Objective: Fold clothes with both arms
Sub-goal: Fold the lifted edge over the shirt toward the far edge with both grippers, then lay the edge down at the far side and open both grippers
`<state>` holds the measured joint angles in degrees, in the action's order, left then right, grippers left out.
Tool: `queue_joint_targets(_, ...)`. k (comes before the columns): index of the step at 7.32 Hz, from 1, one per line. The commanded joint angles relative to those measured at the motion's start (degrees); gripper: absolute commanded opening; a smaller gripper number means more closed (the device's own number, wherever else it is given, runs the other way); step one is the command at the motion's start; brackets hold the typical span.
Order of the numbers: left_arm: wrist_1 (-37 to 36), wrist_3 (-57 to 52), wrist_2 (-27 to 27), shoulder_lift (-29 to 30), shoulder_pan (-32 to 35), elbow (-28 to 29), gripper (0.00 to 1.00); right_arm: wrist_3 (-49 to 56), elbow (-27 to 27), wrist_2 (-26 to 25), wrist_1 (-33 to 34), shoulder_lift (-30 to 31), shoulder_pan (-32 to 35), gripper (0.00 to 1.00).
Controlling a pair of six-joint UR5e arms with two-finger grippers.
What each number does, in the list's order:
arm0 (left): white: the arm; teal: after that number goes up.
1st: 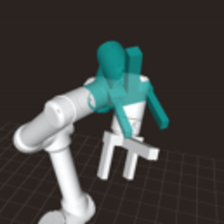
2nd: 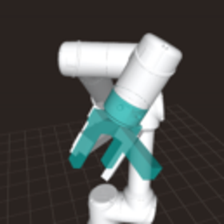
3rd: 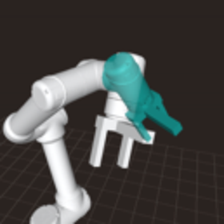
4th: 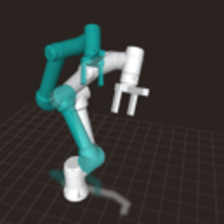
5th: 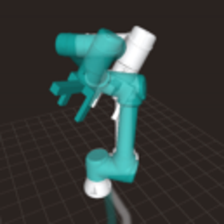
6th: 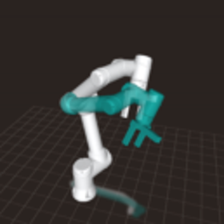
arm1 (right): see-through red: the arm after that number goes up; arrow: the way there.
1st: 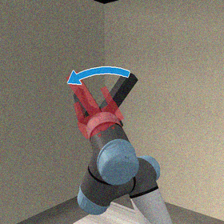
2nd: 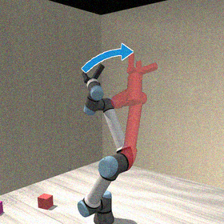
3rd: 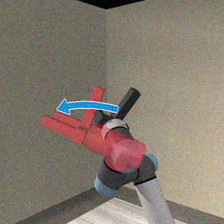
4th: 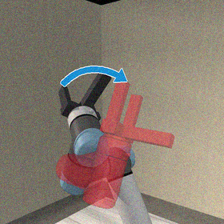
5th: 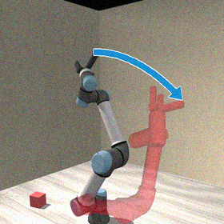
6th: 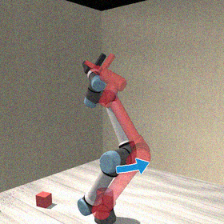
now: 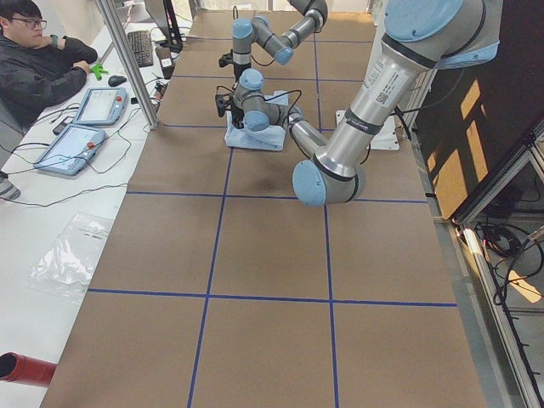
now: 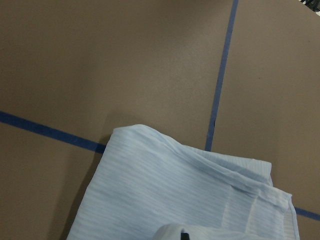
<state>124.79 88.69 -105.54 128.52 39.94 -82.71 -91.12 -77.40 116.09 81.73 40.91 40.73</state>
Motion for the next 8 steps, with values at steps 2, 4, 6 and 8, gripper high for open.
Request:
queue_joint_targets(2,1.8,-0.9,-0.3,1.7,0.5,3.4,0.0,-0.1,5.9,0.0,-6.1,-1.4,0.8,0.0)
queue_joint_targets(4,1.9,-0.3,-0.3,1.8,0.5,3.3,0.76,0.1,6.1,0.2,-6.3,-1.4,1.3,0.99)
queue_joint_targets(6,1.3,-1.1,-4.7,1.5,3.4,2.9,0.99,2.3,6.1,4.0,-10.7,-0.8,4.1,1.0)
queue_joint_targets(8,1.2,-1.6,-11.6,-2.7,7.5,-0.4,0.99,3.0,5.9,5.0,-11.5,-0.4,2.5,1.0)
